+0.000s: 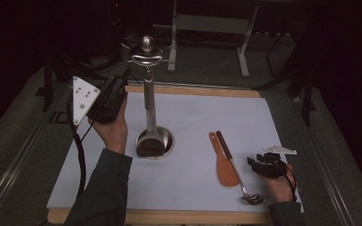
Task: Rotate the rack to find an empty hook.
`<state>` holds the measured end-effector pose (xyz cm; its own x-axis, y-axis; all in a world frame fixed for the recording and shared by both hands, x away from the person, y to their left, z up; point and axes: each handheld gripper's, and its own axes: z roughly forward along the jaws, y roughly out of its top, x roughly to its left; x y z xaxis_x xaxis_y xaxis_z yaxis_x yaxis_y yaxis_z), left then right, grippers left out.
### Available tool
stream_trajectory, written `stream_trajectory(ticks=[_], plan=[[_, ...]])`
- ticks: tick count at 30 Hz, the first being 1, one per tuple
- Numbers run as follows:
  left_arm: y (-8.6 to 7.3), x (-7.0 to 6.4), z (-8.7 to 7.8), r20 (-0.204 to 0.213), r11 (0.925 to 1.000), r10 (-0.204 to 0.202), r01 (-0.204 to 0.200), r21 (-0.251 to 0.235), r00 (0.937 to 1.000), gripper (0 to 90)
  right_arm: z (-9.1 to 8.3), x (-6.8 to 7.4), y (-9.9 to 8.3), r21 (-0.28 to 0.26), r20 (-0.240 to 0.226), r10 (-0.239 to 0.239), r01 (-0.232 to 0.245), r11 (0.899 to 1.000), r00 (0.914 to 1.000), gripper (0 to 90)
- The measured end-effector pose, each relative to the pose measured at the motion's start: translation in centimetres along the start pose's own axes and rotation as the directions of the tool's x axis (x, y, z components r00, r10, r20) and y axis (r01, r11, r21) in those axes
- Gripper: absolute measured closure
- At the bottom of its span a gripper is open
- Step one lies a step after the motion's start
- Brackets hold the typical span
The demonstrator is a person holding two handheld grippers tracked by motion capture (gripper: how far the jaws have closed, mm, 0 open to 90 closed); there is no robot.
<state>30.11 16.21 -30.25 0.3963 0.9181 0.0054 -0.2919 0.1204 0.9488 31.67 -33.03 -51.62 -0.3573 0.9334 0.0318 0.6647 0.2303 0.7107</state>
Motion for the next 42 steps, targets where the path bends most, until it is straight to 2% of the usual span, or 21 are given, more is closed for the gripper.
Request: stream_trajectory(ticks=[5,7,15,27,39,42], plan=[[0.0,0.3,0.2,-0.012,0.9999,0.01,-0.01,0.01,0.9999,89.8,0.0,0.0,0.0,0.001,-0.002,0.002,-0.002,1.0,1.0,52.5],[0.1,0.5,0.4,-0.022,0.9994,0.028,-0.028,0.02,0.9994,89.8,0.0,0.0,0.0,0.003,-0.003,0.002,-0.002,1.0,1.0,52.6],[0.1,0.9,0.9,-0.036,0.9992,0.026,-0.025,0.03,0.999,89.9,0.0,-0.1,-0.1,0.005,-0.005,0.004,-0.004,1.0,1.0,52.6],[0.1,1.5,1.6,-0.056,0.9992,0.001,0.001,0.039,0.9984,89.9,0.0,-0.2,-0.1,0.001,-0.005,0.009,-0.009,1.0,0.9999,52.7],[0.2,1.7,2.0,-0.062,0.9985,0.007,-0.003,0.055,0.9981,89.9,0.0,-0.2,-0.1,0.003,-0.005,0.011,-0.011,1.0,0.9999,52.7],[0.2,1.7,2.1,-0.065,0.9981,0.02,-0.016,0.059,0.9977,89.9,0.0,-0.2,-0.1,0.003,-0.006,0.011,-0.011,1.0,0.9999,52.7]])
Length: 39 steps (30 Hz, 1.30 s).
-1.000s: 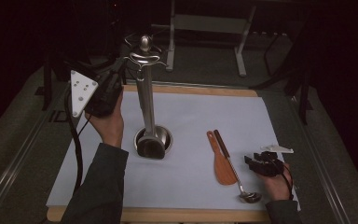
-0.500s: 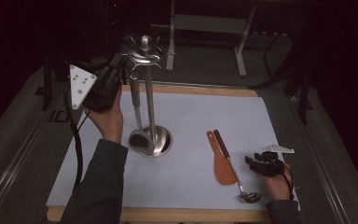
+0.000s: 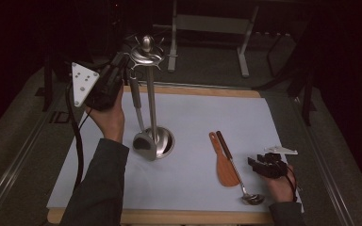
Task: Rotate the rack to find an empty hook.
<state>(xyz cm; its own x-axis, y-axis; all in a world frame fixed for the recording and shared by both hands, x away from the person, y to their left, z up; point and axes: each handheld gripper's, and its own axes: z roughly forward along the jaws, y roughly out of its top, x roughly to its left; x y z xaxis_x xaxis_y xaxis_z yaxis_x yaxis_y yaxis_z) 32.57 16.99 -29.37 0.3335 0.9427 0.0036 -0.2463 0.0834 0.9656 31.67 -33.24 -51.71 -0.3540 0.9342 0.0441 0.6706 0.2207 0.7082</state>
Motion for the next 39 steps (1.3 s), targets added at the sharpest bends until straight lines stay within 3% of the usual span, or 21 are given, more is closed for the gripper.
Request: stream_trajectory(ticks=[39], plan=[[0.24,0.33,0.38,0.001,0.9996,0.013,-0.013,0.025,0.9999,89.8,0.19,0.0,-0.12,0.009,-0.004,0.0,0.0,1.0,1.0,52.8]])
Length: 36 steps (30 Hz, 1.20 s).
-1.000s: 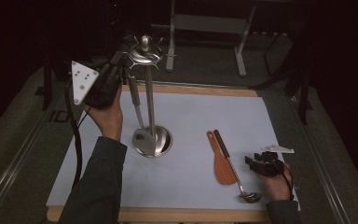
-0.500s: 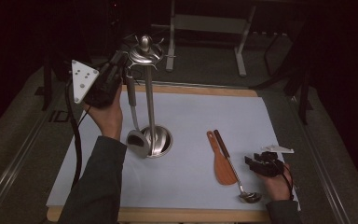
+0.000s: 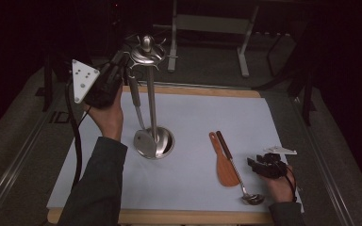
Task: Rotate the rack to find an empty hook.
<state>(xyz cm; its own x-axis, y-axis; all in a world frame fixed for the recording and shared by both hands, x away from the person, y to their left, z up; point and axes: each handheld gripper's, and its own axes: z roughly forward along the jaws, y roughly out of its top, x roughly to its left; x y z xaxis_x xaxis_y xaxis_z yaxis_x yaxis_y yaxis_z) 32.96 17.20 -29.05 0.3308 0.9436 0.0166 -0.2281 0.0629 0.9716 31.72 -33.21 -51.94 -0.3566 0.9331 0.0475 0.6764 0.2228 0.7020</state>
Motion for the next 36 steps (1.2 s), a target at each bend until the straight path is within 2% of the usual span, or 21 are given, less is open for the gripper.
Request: stream_trajectory(ticks=[20,32,36], plan=[[0.0,0.2,0.3,0.006,1.0,-0.006,0.006,0.006,1.0,89.8,0.1,0.0,-0.1,0.004,0.0,-0.002,0.002,1.0,1.0,52.9],[0.4,1.0,-0.9,-0.003,1.0,-0.001,0.001,-0.009,1.0,89.1,0.1,-0.1,-0.1,0.004,0.001,-0.001,0.001,1.0,1.0,52.9],[-0.7,1.7,-1.8,-0.01,0.9999,-0.011,0.011,0.002,0.9999,88.8,0.0,-0.1,-0.1,0.003,0.0,0.002,-0.002,1.0,1.0,52.9]])
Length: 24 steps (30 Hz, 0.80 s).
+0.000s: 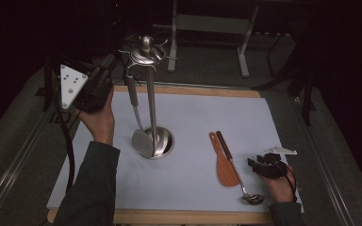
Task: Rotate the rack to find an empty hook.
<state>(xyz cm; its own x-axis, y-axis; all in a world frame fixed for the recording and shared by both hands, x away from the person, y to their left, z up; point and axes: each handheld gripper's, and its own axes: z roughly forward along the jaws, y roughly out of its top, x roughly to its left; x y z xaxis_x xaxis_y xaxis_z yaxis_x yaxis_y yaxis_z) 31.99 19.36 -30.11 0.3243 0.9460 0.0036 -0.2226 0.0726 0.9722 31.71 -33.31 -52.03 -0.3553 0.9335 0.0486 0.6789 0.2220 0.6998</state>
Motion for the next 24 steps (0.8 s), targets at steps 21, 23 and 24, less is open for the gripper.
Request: stream_trajectory(ticks=[21,23,24], plan=[[-11.8,2.4,-4.8,-0.014,0.9502,-0.072,0.073,0.303,0.9973,86.5,-0.1,0.1,0.0,-0.001,-0.001,-0.001,0.001,1.0,1.0,52.8],[-12.8,2.6,-5.2,-0.016,0.9357,-0.087,0.087,0.342,0.9961,85.9,-0.1,0.2,0.0,0.002,-0.001,-0.004,0.004,1.0,1.0,52.7],[-13.5,2.7,-5.6,-0.016,0.9249,-0.089,0.089,0.37,0.9959,85.7,-0.1,0.2,0.0,0.002,-0.002,-0.004,0.004,1.0,1.0,52.7]])
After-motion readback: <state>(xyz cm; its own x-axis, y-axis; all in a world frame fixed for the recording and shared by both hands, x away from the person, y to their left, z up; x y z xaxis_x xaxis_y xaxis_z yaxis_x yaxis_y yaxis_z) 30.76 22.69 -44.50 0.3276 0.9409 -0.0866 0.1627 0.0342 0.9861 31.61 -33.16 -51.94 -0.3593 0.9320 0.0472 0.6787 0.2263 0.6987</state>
